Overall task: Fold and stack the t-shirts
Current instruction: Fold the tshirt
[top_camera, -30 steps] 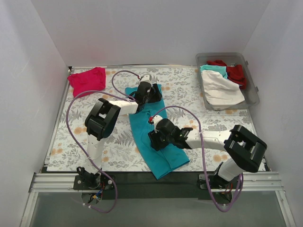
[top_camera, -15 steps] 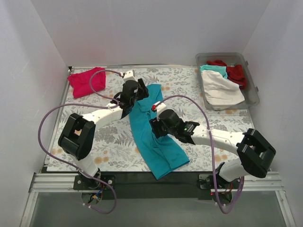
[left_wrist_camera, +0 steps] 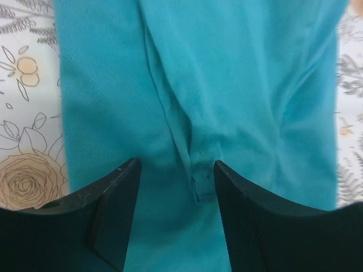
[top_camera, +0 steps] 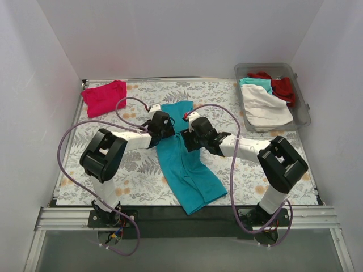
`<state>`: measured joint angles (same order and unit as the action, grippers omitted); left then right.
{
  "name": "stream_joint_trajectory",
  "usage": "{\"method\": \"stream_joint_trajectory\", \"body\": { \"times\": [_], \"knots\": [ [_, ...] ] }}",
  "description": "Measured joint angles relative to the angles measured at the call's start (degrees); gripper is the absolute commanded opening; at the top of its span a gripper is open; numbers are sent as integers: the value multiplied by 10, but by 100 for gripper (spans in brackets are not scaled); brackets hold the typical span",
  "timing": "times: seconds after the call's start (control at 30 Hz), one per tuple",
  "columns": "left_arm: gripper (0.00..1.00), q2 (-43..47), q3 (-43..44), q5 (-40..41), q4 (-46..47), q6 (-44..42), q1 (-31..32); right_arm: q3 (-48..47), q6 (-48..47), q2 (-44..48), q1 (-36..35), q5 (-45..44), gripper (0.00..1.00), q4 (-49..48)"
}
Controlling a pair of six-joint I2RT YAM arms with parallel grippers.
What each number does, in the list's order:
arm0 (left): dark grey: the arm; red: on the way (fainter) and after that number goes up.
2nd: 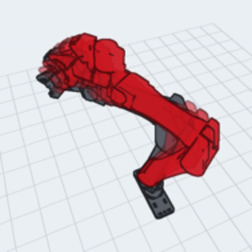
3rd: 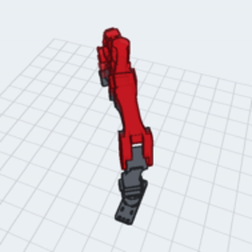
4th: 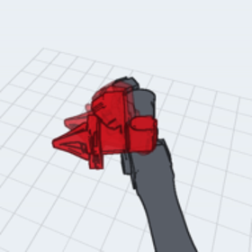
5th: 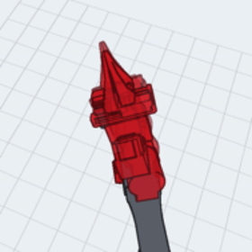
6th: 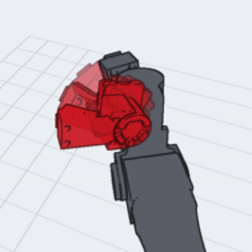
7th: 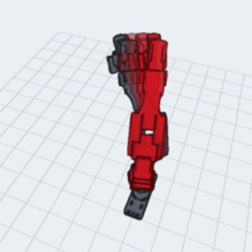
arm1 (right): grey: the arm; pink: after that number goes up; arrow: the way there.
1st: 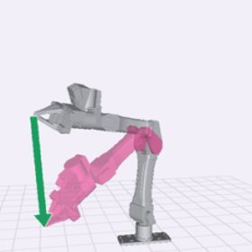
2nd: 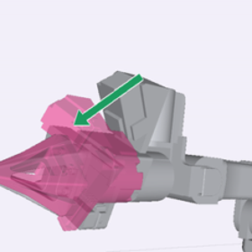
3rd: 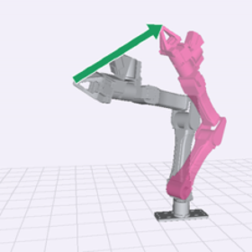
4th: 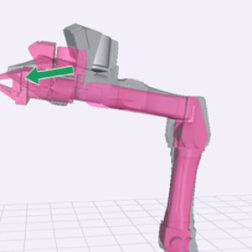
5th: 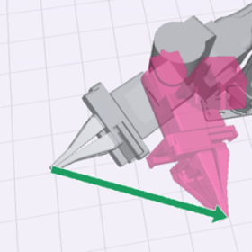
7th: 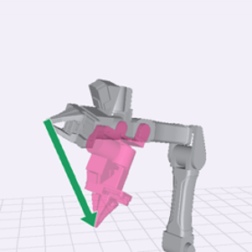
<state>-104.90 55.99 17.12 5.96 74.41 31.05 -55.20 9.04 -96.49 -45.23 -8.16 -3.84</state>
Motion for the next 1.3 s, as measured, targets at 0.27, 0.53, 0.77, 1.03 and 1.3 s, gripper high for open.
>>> {"method": "stream_joint_trajectory", "body": {
  "times": [0.27,0.53,0.77,1.03,1.3],
  "knots": [
    [51,-50,36,-7,33,2,-4,-34,-8,-68,22,26,52,-10],
    [51,-110,107,-27,52,-8,-10,-82,-4,-125,56,55,52,-19],
    [51,-169,186,-56,59,-33,-23,-146,-3,-173,86,63,52,-12],
    [52,-226,269,-87,55,-60,-42,-224,-3,-223,117,74,52,12],
    [56,-259,330,-97,44,-93,-51,-198,-10,-186,128,98,52,29]
  ]
}}
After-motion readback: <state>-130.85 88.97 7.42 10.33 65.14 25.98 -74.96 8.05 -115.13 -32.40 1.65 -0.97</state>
